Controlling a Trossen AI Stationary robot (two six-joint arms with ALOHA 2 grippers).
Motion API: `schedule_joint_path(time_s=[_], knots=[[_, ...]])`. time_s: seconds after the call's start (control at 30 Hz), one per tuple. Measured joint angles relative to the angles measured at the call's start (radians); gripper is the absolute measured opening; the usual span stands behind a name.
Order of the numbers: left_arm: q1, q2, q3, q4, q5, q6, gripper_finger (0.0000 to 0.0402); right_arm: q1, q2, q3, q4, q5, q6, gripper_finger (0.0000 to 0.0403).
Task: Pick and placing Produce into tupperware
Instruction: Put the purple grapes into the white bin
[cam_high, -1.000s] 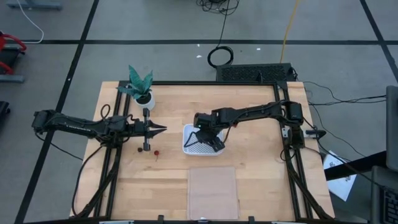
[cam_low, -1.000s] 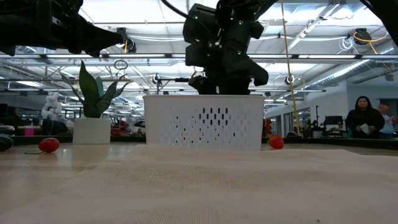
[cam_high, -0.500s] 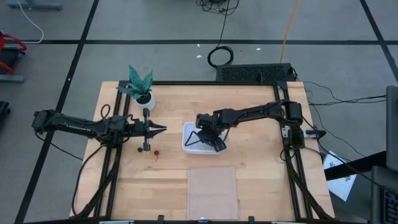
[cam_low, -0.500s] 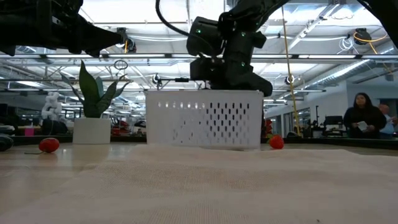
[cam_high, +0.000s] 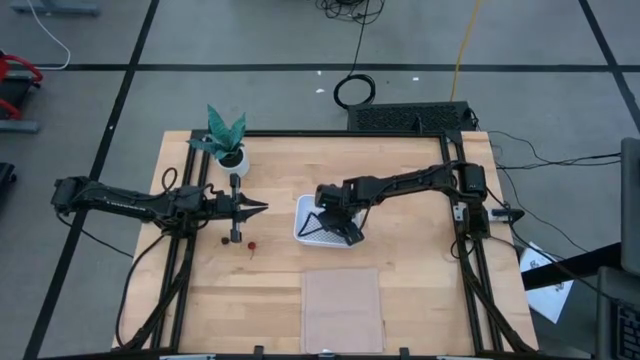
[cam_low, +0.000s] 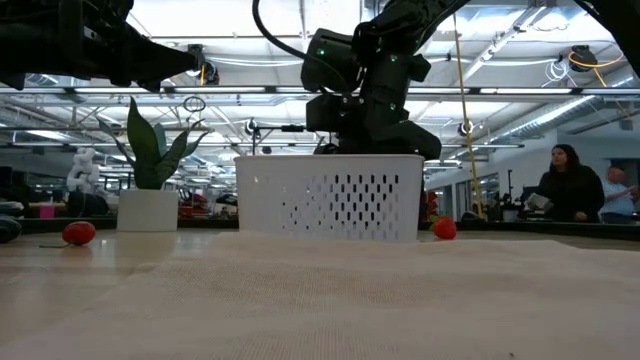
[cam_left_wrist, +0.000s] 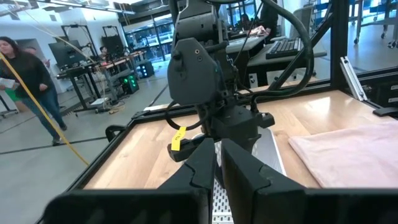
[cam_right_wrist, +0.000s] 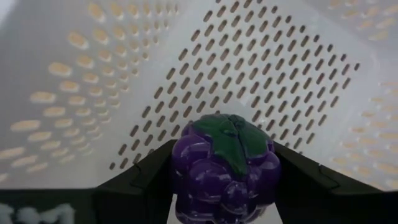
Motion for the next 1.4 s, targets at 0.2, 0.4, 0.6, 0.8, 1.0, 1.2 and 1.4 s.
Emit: schedule_joint_path(time_s=[0.2, 0.4, 0.6, 0.8, 1.0, 1.2, 1.4], knots=[[0.000, 0.000, 0.000, 0.000, 0.000, 0.001, 0.0033, 0.000, 0.000, 0.000, 0.020, 0.000, 0.003, 0.0220], [0.000, 0.000, 0.000, -0.003, 0.000, 0.003, 0.0033, 0.002, 0.000, 0.000, 0.013, 0.000, 0.017, 0.0221], [0.000, 0.000, 0.000, -0.007, 0.000, 0.003, 0.0033, 0.004, 0.001, 0.000, 0.001, -0.003, 0.033, 0.0221], [0.000, 0.000, 0.000, -0.007, 0.000, 0.002, 0.0033, 0.011, 0.001, 0.000, 0.005, -0.004, 0.045, 0.0222], [0.000, 0.000, 0.000, -0.007, 0.000, 0.001, 0.0033, 0.015, 0.001, 0.000, 0.005, -0.004, 0.055, 0.0222], [0.000, 0.000, 0.000, -0.007, 0.000, 0.000, 0.0033, 0.015, 0.001, 0.000, 0.006, -0.004, 0.073, 0.0242], [0.000, 0.000, 0.000, -0.007, 0.000, 0.000, 0.0033, 0.015, 0.001, 0.000, 0.005, -0.004, 0.096, 0.0297]])
